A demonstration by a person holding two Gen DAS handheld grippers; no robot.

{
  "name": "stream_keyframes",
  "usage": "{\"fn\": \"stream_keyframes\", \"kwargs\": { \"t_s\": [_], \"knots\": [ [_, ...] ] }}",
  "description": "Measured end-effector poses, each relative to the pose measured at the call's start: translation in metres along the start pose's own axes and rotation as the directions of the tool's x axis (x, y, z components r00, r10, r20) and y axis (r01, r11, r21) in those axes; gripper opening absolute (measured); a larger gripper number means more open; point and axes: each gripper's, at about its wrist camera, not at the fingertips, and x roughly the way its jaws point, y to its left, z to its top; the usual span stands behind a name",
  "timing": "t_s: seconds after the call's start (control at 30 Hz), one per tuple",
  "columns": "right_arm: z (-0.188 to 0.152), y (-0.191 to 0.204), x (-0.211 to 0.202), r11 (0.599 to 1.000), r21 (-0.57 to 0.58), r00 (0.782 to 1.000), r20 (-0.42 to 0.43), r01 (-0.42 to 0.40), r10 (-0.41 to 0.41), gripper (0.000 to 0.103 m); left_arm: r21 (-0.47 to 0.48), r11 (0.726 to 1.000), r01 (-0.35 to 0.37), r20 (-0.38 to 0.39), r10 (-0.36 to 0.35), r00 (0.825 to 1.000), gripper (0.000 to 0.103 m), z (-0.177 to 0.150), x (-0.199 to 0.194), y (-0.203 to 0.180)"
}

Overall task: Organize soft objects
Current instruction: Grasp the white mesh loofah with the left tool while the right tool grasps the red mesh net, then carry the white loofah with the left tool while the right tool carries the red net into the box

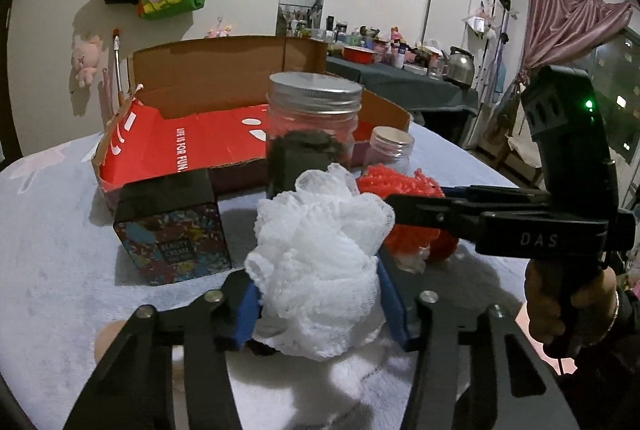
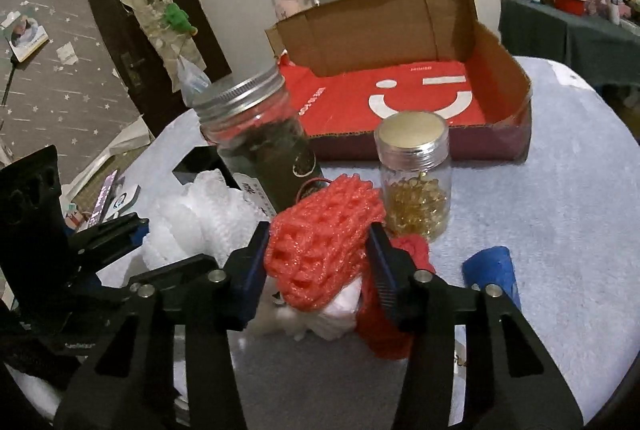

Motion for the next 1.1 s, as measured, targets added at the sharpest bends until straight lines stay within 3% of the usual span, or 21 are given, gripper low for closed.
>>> {"fn": "stream_keyframes", "kwargs": {
  "t_s": [0.1,0.57,1.1],
  "knots": [
    [-0.002,0.002,-0.009,1.000,0.005,1.000,0.019,0.000,0.000,0.037,0.003,1.000,0.000,0.003,0.000,1.000,0.050,0.001,-0.004,0.000],
    [-0.001,0.017,-0.037,0.999,-0.033,0.997,0.072,0.040,-0.037,0.035,-0.003,1.000,-0.031,0.056,0.031,0.998,0.049,0.015,-0.029,0.013],
    [0.032,0.027,-0.069,0.994,-0.101,0.987,0.160,0.037,-0.020,0.035,0.022,0.998,-0.056,0.159,0.052,0.986,0.049,0.051,-0.059,0.029]
  ]
}}
